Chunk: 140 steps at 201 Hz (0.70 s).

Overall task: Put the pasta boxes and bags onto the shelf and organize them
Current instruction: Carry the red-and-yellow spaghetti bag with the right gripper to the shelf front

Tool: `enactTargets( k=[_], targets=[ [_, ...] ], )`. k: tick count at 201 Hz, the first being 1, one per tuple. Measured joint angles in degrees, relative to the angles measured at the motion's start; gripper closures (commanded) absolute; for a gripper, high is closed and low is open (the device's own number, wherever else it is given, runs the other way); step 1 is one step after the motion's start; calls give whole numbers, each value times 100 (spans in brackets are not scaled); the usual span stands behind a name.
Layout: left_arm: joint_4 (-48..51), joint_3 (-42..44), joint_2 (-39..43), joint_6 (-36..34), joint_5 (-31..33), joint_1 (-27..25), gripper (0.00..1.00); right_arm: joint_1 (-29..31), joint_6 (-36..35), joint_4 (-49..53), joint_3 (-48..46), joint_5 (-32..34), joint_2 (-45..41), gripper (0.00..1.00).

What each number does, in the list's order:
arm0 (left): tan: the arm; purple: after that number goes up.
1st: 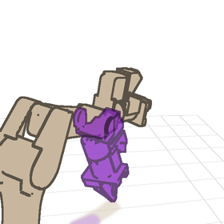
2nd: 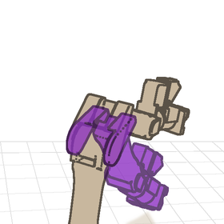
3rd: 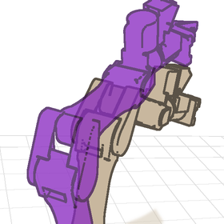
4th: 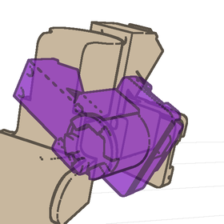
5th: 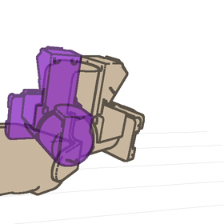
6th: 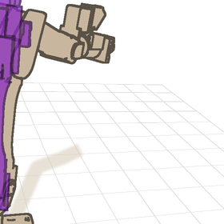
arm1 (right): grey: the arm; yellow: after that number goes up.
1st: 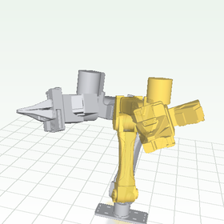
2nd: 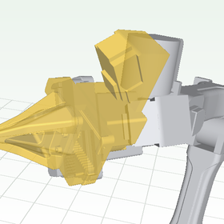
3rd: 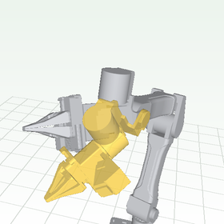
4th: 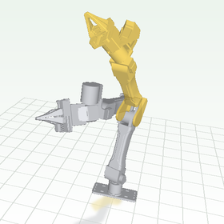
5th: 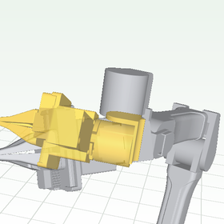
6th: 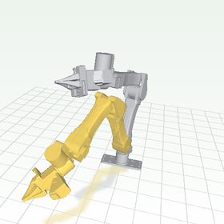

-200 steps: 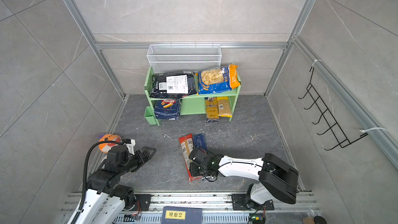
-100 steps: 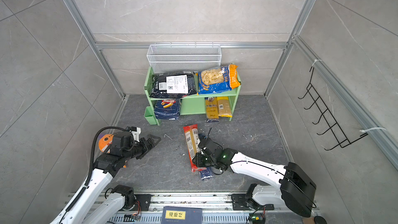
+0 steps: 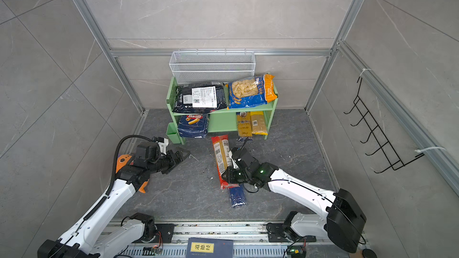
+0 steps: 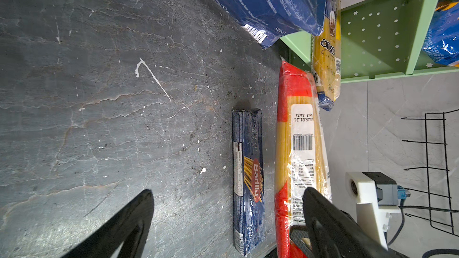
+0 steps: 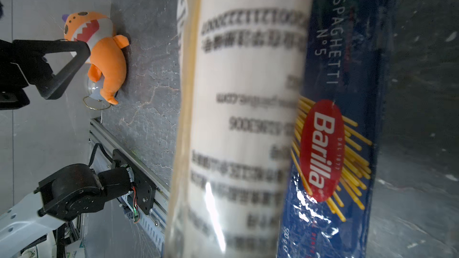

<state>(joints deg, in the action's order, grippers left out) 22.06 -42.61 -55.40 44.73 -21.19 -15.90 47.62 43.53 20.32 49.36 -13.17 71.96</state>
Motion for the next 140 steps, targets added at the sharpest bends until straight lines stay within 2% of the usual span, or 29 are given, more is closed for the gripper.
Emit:
enactTargets(
  k=[50, 140],
  targets=[
    [-111, -219, -212, -92, 2, -24, 5, -157, -136, 181, 444, -149, 68, 95],
    [-101, -240, -214, -153, 15, -24, 5, -570, -328, 282, 1119, -334, 721, 95]
  ],
)
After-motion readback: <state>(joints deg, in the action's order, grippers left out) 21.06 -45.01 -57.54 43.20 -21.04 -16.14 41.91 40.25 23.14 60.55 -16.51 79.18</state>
